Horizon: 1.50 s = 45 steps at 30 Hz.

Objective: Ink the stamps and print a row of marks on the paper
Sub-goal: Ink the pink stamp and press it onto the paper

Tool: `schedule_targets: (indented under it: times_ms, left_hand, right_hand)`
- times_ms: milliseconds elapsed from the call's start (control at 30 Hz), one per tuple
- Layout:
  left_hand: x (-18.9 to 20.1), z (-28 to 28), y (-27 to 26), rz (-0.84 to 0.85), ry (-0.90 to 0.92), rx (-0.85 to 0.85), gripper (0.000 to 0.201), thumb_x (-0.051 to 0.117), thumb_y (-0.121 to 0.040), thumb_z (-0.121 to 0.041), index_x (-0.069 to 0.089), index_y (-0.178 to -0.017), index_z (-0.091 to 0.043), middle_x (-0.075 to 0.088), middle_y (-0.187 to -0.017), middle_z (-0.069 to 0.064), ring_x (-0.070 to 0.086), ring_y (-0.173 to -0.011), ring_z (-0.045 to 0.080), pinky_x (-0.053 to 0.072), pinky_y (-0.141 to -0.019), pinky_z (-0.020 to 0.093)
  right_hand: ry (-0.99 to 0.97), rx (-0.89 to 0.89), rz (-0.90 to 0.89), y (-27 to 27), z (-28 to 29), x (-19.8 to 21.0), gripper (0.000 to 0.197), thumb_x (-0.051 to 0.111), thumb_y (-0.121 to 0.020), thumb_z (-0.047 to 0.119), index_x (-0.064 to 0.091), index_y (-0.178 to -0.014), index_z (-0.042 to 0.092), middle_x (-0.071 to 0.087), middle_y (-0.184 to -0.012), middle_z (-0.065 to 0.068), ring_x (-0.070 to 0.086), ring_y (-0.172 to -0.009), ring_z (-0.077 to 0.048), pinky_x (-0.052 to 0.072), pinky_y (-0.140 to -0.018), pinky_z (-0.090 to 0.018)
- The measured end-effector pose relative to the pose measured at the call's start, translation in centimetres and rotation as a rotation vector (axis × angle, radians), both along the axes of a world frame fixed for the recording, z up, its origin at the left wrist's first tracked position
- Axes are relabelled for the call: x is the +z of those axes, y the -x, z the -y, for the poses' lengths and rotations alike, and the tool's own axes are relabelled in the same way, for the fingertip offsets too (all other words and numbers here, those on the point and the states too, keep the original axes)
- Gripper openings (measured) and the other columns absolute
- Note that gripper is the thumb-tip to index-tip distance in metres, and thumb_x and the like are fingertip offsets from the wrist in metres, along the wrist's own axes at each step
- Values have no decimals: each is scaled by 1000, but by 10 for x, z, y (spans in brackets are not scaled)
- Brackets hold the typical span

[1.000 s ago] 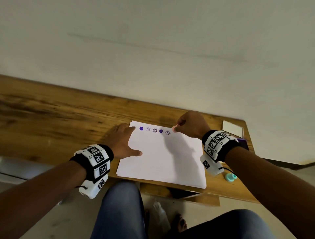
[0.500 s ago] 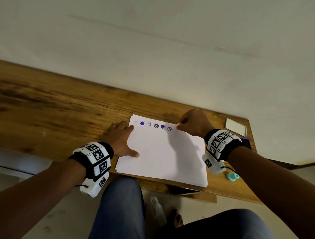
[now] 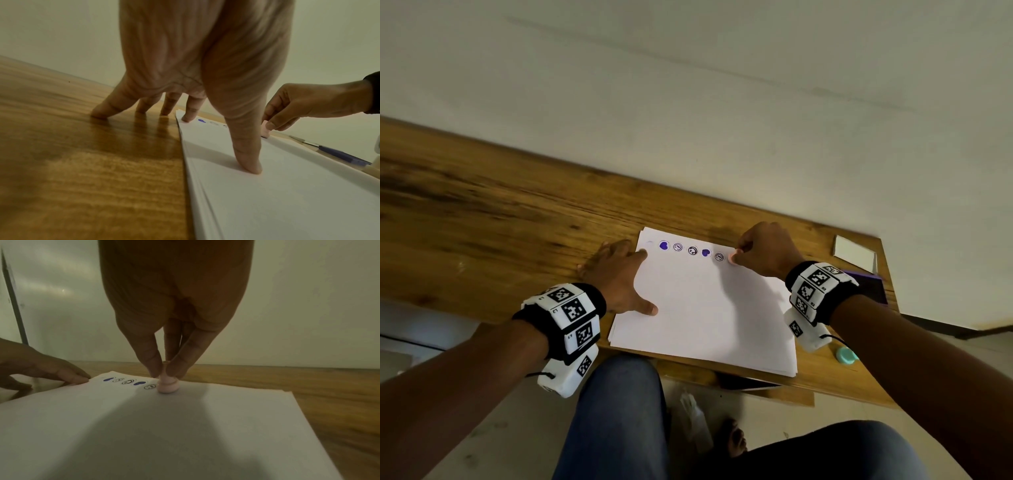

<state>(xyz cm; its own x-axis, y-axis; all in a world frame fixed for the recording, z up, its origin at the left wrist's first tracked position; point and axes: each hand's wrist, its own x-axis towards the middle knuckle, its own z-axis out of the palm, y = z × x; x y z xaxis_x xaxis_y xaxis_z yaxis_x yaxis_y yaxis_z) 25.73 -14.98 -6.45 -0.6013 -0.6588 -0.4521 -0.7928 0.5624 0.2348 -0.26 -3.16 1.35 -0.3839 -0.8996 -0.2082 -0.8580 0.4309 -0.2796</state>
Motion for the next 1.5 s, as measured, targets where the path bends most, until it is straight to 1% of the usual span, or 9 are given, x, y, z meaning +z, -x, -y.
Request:
schedule_targets:
  times_ms: [333, 500, 600, 733, 867, 967, 1067, 1333, 1500]
  left_hand:
    - [10, -5, 3, 14, -10, 19, 125, 77, -50, -73, 19, -150, -29, 12, -160, 4, 4, -149, 34, 21, -113, 63]
    - [15, -8, 4, 19, -1, 26, 122, 79, -53, -69, 18, -151, -28, 12, -160, 4, 6, -148, 34, 23, -113, 63]
    - [15, -9, 4, 17, 0, 37, 122, 79, -54, -69, 18, -151, -28, 11, -160, 4, 4, -149, 34, 22, -113, 63]
    - [12, -8, 4, 16, -3, 36, 123, 78, -53, -70, 17, -151, -29, 10, -161, 4, 4, -149, 34, 23, -113, 63]
    - [15, -8, 2, -6, -8, 40, 122, 80, -53, -67, 20, -151, -27, 11, -160, 4, 5, -148, 34, 22, -113, 64]
    - [10, -5, 1, -16, -12, 42, 125, 80, -51, -69, 20, -151, -27, 10, -160, 5, 5, -149, 34, 22, -113, 64]
    - [7, -4, 1, -16, -7, 34, 126, 79, -49, -71, 20, -152, -27, 11, -160, 5, 5, -149, 35, 21, -113, 63]
    - [9, -3, 1, 8, -11, 40, 128, 79, -48, -72, 17, -152, -29, 8, -162, 2, 3, -149, 33, 23, -113, 63]
    - [13, -3, 0, 15, -19, 32, 128, 78, -49, -73, 17, -152, -29, 7, -162, 2, 2, -150, 32, 22, -113, 63]
  right_hand:
    - [-17, -13, 60, 5, 9, -6, 20, 85, -72, 28, 79, -79, 11, 74, -81, -7, 65, -81, -23, 47, -70, -29]
    - [-44, -63, 226, 14, 13, -3, 17, 89, -65, 19, 77, -71, 9, 76, -73, -11, 69, -66, -18, 55, -70, -28]
    - [-45, -87, 285, 17, 15, -4, 18, 90, -64, 17, 77, -70, 7, 75, -69, -11, 68, -59, -14, 53, -63, -22]
    - [-42, -156, 356, 19, 15, -9, 21, 92, -63, 16, 77, -72, 5, 69, -53, 3, 64, -48, -5, 45, -49, -12]
    - [-18, -202, 393, 21, 15, -13, 24, 93, -63, 15, 77, -75, 3, 68, -55, 2, 65, -49, -6, 41, -42, -9]
    - [-1, -207, 393, 21, 14, -17, 24, 93, -63, 16, 77, -75, 3, 66, -47, 8, 63, -44, -2, 45, -44, -10]
    - [27, -222, 397, 19, 12, -18, 25, 93, -63, 15, 76, -76, 0, 70, -59, -1, 66, -49, -8, 53, -53, -17]
    - [15, -205, 314, 10, 8, -11, 19, 90, -67, 17, 77, -75, 4, 67, -56, 1, 58, -42, 1, 40, -45, -8]
    - [-27, -142, 205, 1, 8, -1, 17, 88, -71, 24, 73, -69, 16, 66, -62, 2, 64, -65, -13, 50, -68, -23]
